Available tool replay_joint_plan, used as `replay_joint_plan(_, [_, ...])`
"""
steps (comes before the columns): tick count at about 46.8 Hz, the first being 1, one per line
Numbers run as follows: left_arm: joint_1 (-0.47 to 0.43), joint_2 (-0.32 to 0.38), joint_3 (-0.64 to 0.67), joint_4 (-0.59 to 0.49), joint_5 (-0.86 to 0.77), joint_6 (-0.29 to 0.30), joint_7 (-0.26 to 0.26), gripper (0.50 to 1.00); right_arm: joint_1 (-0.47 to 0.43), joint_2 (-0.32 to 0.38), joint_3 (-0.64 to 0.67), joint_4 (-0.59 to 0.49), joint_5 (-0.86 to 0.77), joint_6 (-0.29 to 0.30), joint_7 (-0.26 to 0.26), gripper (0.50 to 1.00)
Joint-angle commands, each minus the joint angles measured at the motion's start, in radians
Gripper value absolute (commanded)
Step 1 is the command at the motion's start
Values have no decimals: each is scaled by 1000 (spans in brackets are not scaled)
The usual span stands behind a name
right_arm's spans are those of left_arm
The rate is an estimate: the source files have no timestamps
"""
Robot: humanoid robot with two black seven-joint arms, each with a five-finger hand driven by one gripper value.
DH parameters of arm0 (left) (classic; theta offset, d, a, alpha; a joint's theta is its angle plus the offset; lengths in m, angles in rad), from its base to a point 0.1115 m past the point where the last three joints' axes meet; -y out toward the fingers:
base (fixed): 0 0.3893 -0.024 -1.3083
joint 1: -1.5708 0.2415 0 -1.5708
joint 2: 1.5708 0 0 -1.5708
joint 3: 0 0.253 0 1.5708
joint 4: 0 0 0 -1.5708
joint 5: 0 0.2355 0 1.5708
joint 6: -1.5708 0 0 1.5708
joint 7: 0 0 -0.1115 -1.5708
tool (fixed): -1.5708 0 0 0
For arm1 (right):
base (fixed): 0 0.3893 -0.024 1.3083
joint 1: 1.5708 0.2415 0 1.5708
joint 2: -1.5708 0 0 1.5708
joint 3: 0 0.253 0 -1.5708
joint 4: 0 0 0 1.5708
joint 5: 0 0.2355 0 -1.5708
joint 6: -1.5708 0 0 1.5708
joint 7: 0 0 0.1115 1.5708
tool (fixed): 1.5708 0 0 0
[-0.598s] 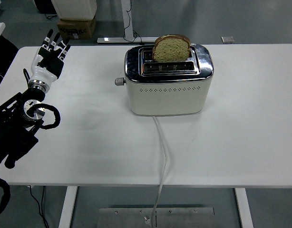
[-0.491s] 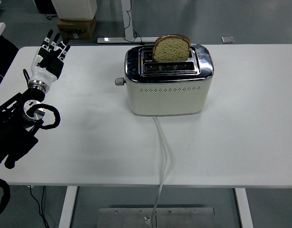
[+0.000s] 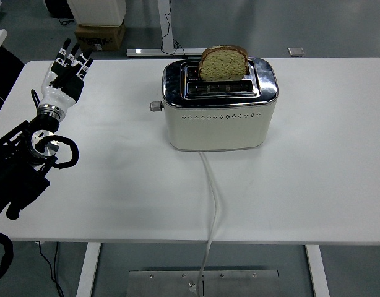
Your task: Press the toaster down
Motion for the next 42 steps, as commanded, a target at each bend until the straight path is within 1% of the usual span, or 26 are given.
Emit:
replay_joint_plan(1, [-2,7,1,3,1,2,0,1000,0,0,0,0,-1,0,0,1000])
replay_joint_plan(4, [-4,7,1,5,1,5,0,1000,0,0,0,0,1,0,0,1000])
replay_joint_plan(8, [-9,9,1,5,21,51,-3,1000,0,0,0,0,-1,0,0,998])
replay_joint_plan(10, [-6,9,2,3,55,60,-3,1000,0,0,0,0,-1,0,0,998])
replay_joint_plan(16, [-4,12,1,2,194,66,-5,1000,0,0,0,0,1,0,0,1000])
replay_joint_plan(19, [-2,12,1,2,200,54,-3,1000,0,0,0,0,1,0,0,998])
replay_joint_plan(25, [1,7,5,-3,213,54,-3,1000,0,0,0,0,-1,0,0,1000])
replay_joint_plan(33, [-2,20,16,-3,222,52,-3,1000,0,0,0,0,-1,0,0,1000])
replay_joint_plan(37, [1,52,19,-24,263,51,-3,1000,0,0,1,0,-1,0,0,1000])
replay_joint_plan(42, [10,99,25,-106,314,51,-3,1000,0,0,0,0,-1,0,0,1000])
